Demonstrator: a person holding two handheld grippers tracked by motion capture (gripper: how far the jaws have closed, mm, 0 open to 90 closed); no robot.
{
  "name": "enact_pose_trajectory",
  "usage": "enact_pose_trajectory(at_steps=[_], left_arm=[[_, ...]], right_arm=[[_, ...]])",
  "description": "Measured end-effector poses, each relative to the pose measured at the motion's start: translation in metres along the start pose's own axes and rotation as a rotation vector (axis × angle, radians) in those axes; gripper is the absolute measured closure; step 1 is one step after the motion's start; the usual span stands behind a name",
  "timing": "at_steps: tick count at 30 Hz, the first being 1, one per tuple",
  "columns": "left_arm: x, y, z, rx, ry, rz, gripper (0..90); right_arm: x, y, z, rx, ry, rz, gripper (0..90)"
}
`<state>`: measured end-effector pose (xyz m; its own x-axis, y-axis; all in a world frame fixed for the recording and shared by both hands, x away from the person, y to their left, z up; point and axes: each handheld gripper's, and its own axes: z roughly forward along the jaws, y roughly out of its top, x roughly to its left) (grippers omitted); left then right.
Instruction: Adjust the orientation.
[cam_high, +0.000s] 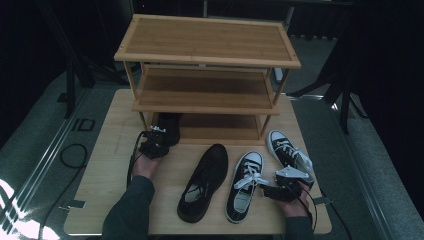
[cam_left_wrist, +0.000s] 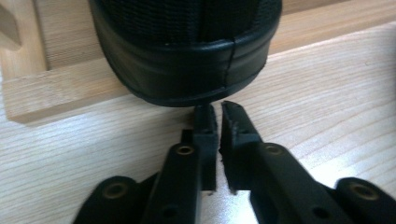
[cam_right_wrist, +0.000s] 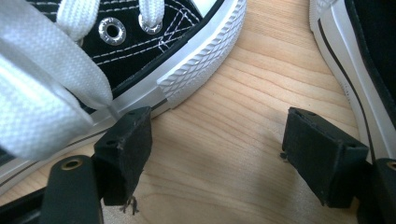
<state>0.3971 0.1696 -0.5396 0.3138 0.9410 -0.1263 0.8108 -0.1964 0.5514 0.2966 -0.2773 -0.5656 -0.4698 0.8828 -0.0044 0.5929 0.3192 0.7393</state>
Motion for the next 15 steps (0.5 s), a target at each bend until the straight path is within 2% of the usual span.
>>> enact_pose_trajectory(at_steps=[3,10,15], left_arm=[[0.001,-0.003,-0.001,-0.003,-0.018,-0.001,72.8],[0.0,-0.005,-0.008,-0.01,-0.044,0.012,67.0],[-0.004,-0.006,-0.021,-0.026,-0.064,0.031,61.8]], right_arm=[[0.0,0.0,0.0,0.0,0.0,0.0,24.2],[0.0,0.0,0.0,0.0,0.003,-0.001,24.2],[0.0,0.0,0.0,0.0,0.002,-0.001,24.2]])
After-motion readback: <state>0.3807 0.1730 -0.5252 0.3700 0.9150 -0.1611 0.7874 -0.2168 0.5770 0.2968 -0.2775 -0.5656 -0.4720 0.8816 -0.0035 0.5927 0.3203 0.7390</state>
